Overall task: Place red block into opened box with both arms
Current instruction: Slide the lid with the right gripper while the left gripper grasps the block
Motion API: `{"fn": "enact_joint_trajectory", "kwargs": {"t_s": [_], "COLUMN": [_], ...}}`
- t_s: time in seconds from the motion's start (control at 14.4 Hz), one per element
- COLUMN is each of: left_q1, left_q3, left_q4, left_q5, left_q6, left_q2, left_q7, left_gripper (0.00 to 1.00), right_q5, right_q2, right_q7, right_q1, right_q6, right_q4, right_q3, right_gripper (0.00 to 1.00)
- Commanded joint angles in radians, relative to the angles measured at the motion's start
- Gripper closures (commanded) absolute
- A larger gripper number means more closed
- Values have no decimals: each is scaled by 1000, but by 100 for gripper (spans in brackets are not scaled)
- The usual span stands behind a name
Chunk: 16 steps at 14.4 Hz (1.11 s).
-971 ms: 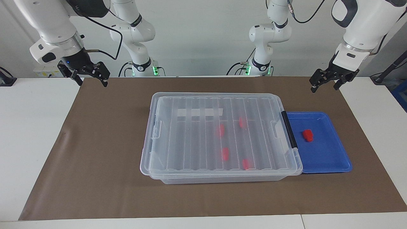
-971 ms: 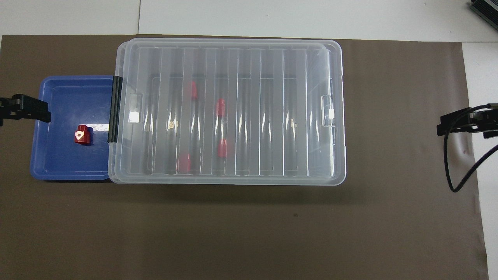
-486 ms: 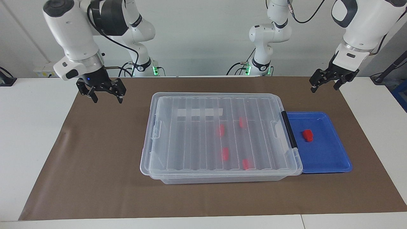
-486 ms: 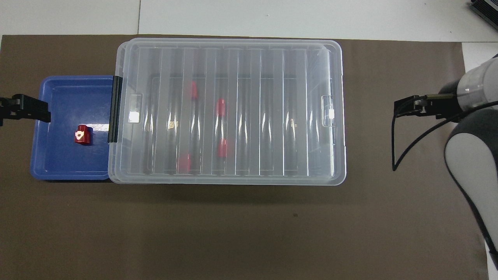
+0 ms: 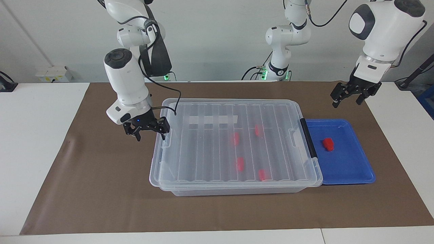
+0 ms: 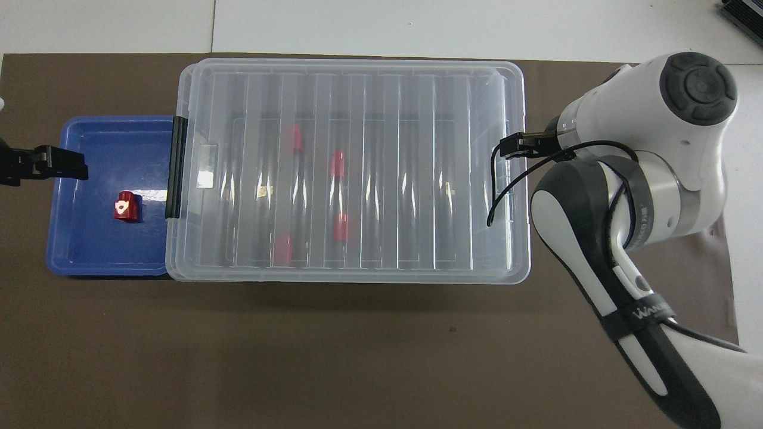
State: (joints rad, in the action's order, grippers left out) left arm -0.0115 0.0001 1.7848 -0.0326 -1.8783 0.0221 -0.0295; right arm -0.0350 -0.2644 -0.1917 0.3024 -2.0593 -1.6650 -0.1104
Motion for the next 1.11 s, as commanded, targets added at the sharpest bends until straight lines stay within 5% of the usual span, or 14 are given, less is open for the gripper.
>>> {"fn": "enact_joint_trajectory", "kwargs": {"t_s": [0.0,0.55,1.04], "left_q1": [-45,-100,-100], "left_q3": [1,1,3], "left_q4": [136,330,331], "left_q5": [6,6,6], "left_q6": [-145,-517,-601], "left_q2": [14,-111,-234], "left_q7": [65,83,89], "left_gripper": [0,0,0], "right_q5": [-5,90,147], "right_q2": [2,4,5], "right_q7": [0,9,44], "right_q1": [-15,-83,-157], "right_q6": [-5,10,44], "right_q4": [-7,-29,-21], "right_q3": [0,-2,-2], "right_gripper": [0,0,0]}}
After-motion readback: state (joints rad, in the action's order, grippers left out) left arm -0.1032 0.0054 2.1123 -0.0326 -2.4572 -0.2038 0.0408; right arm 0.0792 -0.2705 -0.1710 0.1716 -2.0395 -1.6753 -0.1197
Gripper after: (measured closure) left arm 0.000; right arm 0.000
